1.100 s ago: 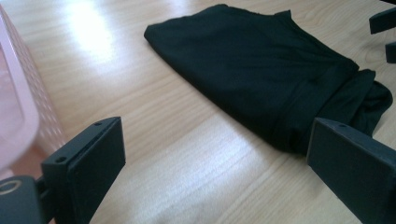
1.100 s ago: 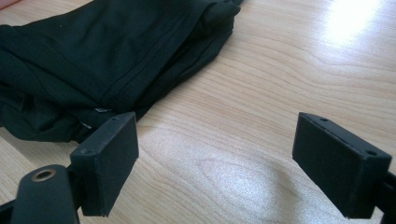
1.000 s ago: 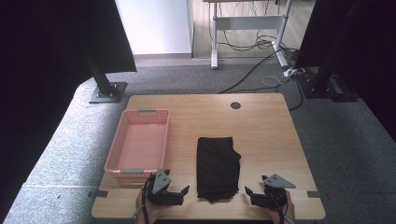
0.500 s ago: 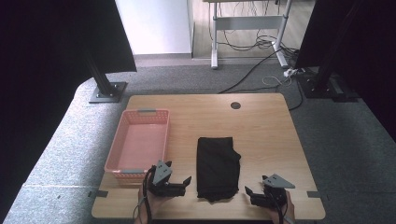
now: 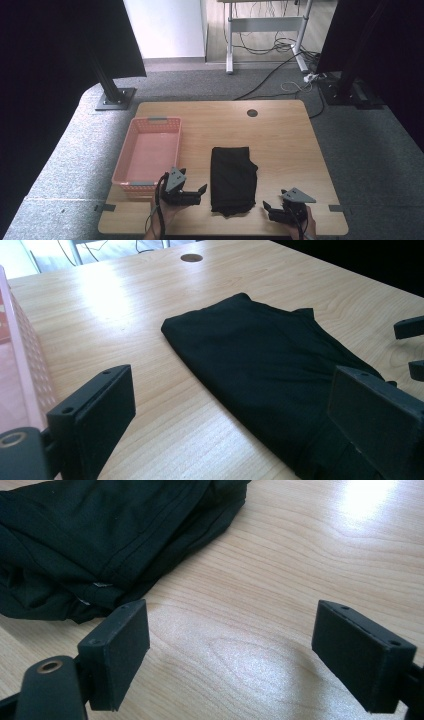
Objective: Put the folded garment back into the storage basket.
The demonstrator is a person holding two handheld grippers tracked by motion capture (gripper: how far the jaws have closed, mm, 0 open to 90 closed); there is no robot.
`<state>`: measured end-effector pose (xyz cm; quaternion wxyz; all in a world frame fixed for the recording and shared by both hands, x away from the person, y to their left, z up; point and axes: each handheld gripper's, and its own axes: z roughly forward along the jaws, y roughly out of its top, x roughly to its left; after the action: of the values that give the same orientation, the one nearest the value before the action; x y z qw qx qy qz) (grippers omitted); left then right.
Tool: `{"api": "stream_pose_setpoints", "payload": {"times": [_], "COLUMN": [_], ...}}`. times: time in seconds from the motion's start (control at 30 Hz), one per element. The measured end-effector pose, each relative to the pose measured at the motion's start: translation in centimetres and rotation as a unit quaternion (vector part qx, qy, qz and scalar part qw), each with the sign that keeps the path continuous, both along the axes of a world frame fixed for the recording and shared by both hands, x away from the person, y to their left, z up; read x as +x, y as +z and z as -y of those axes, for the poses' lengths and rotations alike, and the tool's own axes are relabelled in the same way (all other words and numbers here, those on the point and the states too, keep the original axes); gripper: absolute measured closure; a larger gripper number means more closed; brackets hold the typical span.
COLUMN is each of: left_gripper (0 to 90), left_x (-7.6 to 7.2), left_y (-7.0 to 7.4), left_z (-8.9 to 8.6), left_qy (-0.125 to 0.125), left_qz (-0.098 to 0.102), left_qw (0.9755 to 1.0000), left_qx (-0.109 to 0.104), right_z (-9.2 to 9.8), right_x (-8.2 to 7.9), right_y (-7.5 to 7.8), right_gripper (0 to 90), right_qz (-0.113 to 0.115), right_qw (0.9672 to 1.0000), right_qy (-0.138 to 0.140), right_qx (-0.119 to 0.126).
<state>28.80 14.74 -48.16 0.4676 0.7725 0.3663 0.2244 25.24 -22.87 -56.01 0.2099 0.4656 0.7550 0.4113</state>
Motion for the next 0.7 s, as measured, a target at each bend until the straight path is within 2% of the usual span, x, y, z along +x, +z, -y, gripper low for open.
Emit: {"api": "stream_pose_setpoints", "payload": {"times": [0.33,0.7], "left_gripper": [4.8,4.9], "left_x": [0.6,1.4], "left_y": [0.4,0.3], "left_z": [0.3,0.8], "left_qy": [-0.001,-0.001], "left_qz": [0.004,-0.001], "left_qw": [1.0000,1.0000], "left_qx": [0.004,0.010], "right_z": [-0.1,-0.2], "right_x": [0.0,-0.1], "right_y": [0.0,-0.1], "right_gripper": [15.0,15.0], "right_qz": [0.001,0.001], "right_qw": [1.0000,0.9999], "right_qy": [0.000,0.003], "right_qx": [-0.003,-0.011]}}
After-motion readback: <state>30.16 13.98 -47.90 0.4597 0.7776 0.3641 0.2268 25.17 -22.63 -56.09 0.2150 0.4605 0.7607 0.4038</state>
